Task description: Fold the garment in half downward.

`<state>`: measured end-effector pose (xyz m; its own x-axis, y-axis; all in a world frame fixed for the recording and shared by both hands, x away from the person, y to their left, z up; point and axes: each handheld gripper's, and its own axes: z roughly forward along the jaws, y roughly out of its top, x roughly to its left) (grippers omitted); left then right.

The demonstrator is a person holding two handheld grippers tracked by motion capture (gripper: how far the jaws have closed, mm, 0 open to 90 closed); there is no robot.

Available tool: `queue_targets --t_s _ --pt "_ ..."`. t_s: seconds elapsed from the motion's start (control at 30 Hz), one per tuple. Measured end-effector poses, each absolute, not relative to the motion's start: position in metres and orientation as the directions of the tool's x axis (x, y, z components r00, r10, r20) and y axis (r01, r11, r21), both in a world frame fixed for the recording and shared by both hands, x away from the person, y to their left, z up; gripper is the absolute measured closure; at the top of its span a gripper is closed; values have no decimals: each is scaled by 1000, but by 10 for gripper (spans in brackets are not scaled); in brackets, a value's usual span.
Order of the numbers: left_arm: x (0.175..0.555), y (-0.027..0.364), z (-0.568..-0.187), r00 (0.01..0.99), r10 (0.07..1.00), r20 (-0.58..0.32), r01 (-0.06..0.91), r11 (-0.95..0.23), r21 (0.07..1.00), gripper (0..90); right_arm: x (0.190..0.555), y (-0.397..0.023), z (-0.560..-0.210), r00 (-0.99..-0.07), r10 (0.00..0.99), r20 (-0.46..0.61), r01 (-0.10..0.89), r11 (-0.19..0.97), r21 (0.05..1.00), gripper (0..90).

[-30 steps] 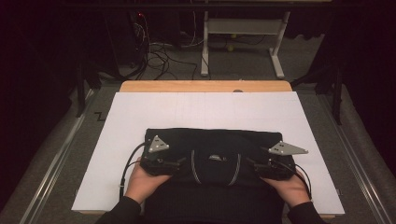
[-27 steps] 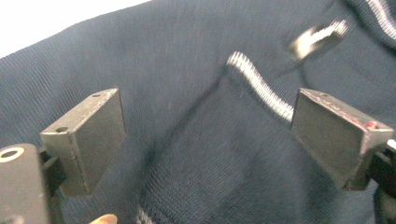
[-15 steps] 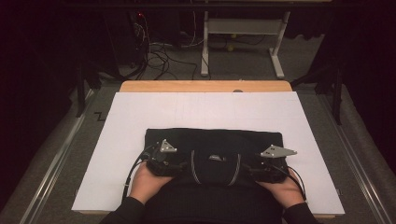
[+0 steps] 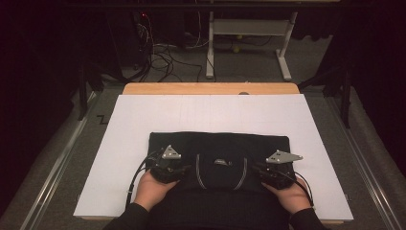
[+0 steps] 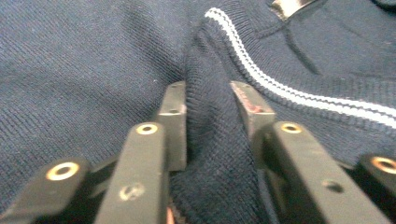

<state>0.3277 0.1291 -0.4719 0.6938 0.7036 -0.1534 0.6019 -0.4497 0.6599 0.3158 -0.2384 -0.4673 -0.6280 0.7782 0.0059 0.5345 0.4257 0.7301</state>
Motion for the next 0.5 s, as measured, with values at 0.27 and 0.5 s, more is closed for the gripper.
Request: queue_targets --t_s 0.27,0.5 --pt "324 130 -466 695 706 -135 575 -433 694 707 309 -234 -460 -646 763 -37 482 445 755 823" --pt "316 133 -457 700 706 -107 531 -415 739 699 302 -233 -454 -649 757 -75 432 448 783 827"
